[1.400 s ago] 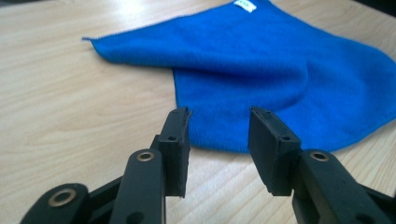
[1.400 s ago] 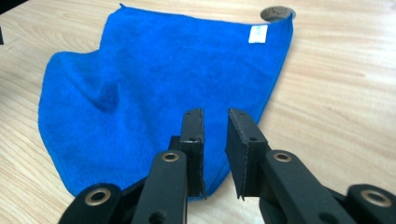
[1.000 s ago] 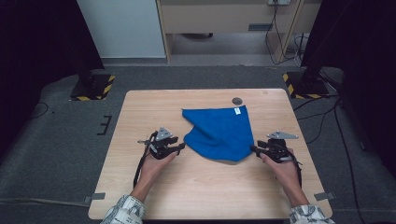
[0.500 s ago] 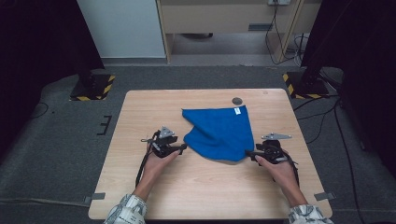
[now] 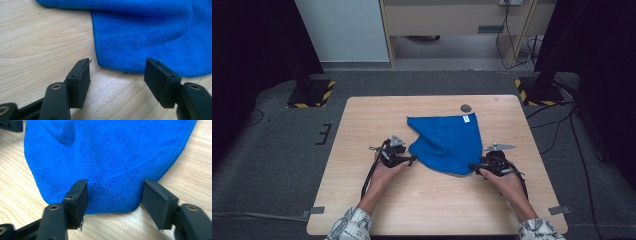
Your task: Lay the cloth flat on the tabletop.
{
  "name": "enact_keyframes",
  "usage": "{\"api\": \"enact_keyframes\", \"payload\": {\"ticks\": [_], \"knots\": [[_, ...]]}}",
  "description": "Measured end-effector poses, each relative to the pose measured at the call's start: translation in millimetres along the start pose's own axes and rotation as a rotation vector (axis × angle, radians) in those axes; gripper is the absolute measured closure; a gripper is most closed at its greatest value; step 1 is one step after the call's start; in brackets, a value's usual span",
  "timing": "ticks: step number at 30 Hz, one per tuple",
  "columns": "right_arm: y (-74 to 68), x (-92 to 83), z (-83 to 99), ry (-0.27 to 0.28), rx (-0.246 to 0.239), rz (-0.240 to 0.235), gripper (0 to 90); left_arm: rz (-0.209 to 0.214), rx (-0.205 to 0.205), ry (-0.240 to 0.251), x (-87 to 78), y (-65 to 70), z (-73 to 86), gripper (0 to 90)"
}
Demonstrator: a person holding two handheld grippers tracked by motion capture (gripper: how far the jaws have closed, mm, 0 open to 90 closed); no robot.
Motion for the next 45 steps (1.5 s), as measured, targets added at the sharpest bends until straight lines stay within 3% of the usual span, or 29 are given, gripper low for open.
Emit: {"api": "enact_keyframes", "payload": {"ticks": [6, 10, 14, 20, 24, 27, 30, 33, 36, 45], "knots": [[-5.2, 2.8, -1.0, -0.003, -0.031, -0.008, 65.8, 0.019, 0.002, 0.005, 3.1, 2.4, 0.2, 50.6], [-6.7, 2.1, -5.7, 0.009, -0.046, -0.015, 78.6, 0.03, 0.013, -0.002, 5.5, 6.6, -0.8, 72.0], [-9.8, 4.0, -13.5, 0.011, -0.058, -0.018, 82.3, 0.04, 0.027, -0.016, 6.4, 13.6, -2.8, 90.0], [-20.1, 16.5, -34.5, 0.004, -0.073, -0.019, 82.9, 0.05, 0.018, 0.009, -3.7, 19.6, -13.8, 90.0], [-27.2, 32.0, -45.0, -0.014, -0.082, -0.007, 77.9, 0.04, 0.008, 0.006, -4.2, 17.0, -12.3, 89.7], [-33.9, 46.7, -52.2, -0.007, -0.079, -0.017, 63.8, 0.021, 0.02, 0.001, -1.8, 13.5, -9.6, 75.1], [-36.9, 51.3, -56.9, 0.007, -0.107, -0.017, 52.4, -0.008, 0.023, 0.005, -0.4, 8.8, -8.1, 60.8], [-33.5, 46.0, -57.4, 0.016, -0.109, -0.015, 45.9, -0.045, 0.042, 0.002, 0.5, 2.6, -5.8, 54.3], [-28.8, 36.3, -59.1, 0.055, -0.097, -0.017, 43.1, -0.045, 0.019, 0.006, 2.7, -0.9, -3.5, 49.9], [0.4, -5.2, -43.4, 0.084, -0.068, 0.032, 51.3, -0.033, 0.048, 0.008, 7.8, -1.7, -1.2, 48.6]]}}
Point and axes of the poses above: each handheld gripper's, and its own axes: x roughly forward along the jaws, z roughly out of its underside, y roughly to its right, the point moved 10 cm from there along x, roughly forward along the jaws, and after that the axes turned 9 degrees about y, right-handed, at the moved point
